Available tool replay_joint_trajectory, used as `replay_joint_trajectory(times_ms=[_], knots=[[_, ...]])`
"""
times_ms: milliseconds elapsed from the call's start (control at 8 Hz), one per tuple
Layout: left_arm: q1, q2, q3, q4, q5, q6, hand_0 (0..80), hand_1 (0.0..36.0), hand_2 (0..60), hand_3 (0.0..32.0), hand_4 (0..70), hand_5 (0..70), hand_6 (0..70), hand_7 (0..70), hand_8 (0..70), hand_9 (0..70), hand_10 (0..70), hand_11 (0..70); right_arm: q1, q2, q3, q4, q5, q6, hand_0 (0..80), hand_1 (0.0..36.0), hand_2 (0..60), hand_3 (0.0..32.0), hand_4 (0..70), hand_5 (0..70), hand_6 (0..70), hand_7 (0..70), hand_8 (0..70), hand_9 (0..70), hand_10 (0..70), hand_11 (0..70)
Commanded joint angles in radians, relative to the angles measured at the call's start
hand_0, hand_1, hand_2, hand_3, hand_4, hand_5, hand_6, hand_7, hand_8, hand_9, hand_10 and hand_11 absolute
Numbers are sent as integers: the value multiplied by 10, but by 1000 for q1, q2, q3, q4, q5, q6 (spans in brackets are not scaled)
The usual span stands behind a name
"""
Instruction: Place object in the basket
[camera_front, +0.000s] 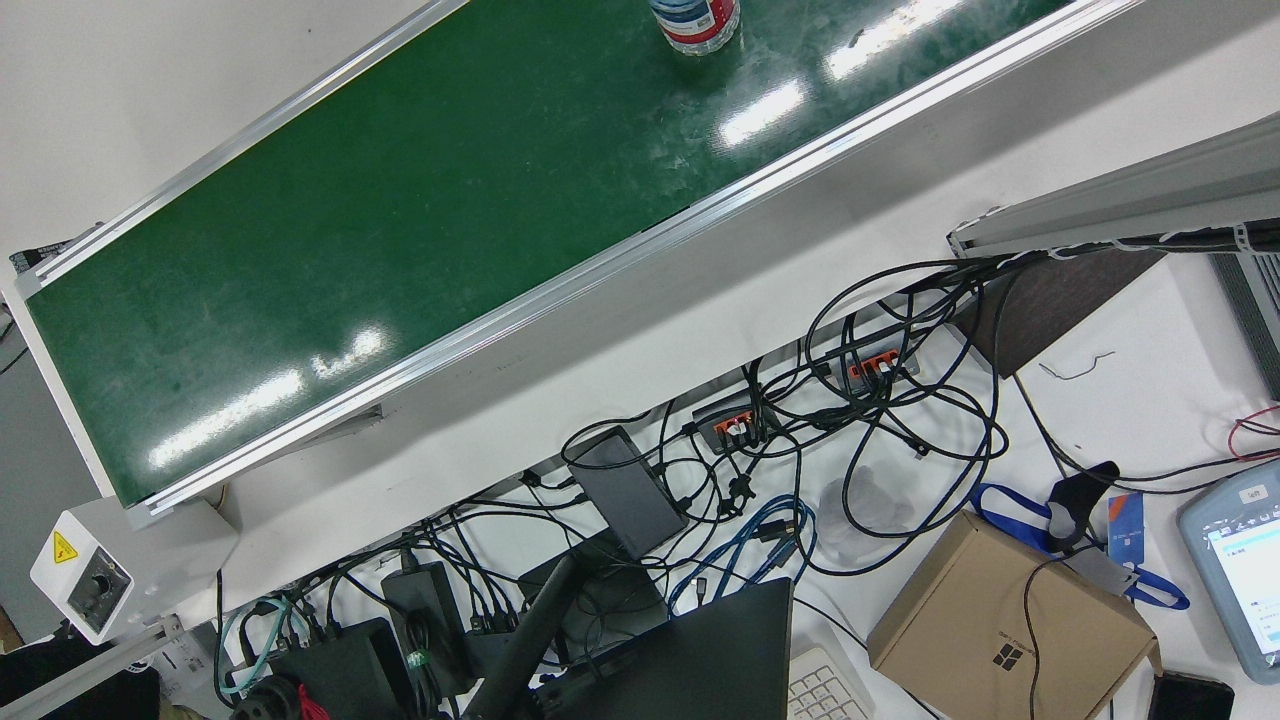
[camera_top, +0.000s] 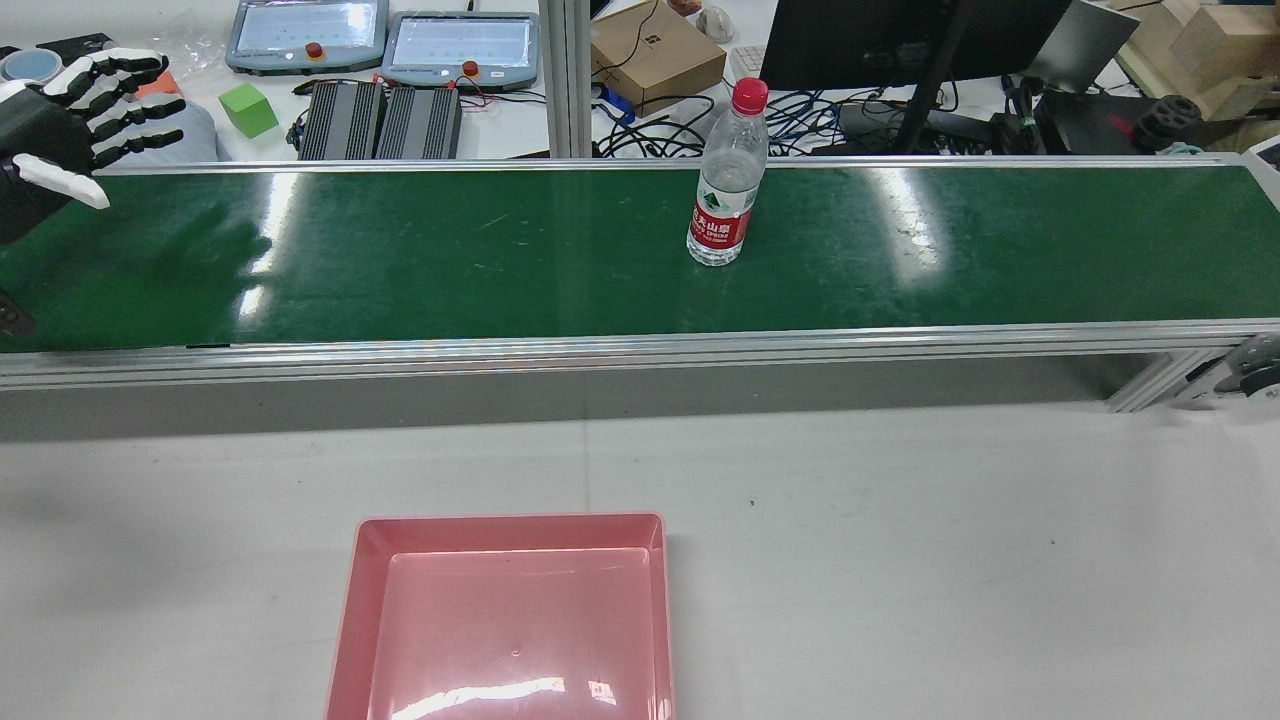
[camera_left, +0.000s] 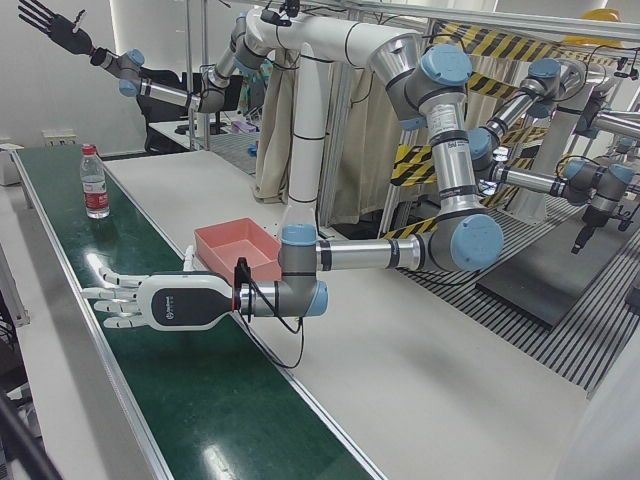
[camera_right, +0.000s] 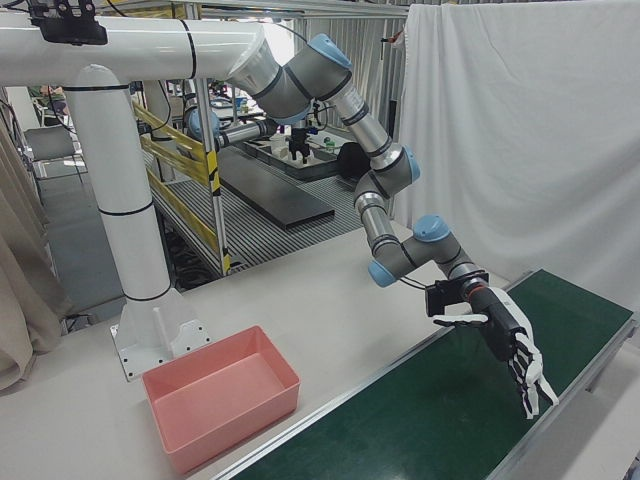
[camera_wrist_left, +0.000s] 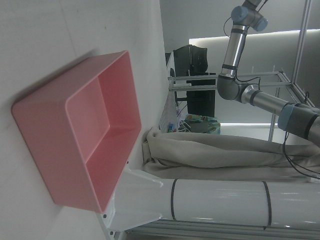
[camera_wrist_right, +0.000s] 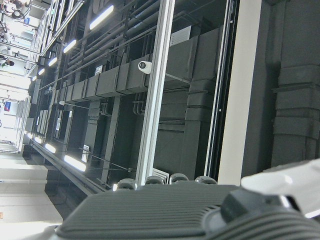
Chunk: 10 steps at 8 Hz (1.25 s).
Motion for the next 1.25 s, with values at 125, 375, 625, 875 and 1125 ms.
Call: replay_joint_trajectory(times_ms=[125,375,625,875,1125], knots=[[1,-17,-2,4,0,-1,573,92,0,124,0,298,54,36,109,129,71,121,-2,0,-1,0,0,-2,0,0,0,0,0,0,0,0,0,0,0,0],[1,-21,-2,6,0,-1,575,91,0,114,6,304,56,39,110,130,77,129,0,0,-1,0,0,0,0,0,0,0,0,0,0,0,0,0,0,0],[1,-21,-2,6,1,-3,575,95,0,104,37,312,70,47,135,144,88,144,0,0,-1,0,0,0,0,0,0,0,0,0,0,0,0,0,0,0],[1,-20,-4,6,1,-3,575,98,0,102,35,308,68,47,129,139,79,131,0,0,1,0,0,0,0,0,0,0,0,0,0,0,0,0,0,0],[1,-20,-4,6,1,-1,573,92,0,108,34,309,66,46,128,139,80,133,0,0,-1,0,0,0,0,0,0,0,0,0,0,0,0,0,0,0]])
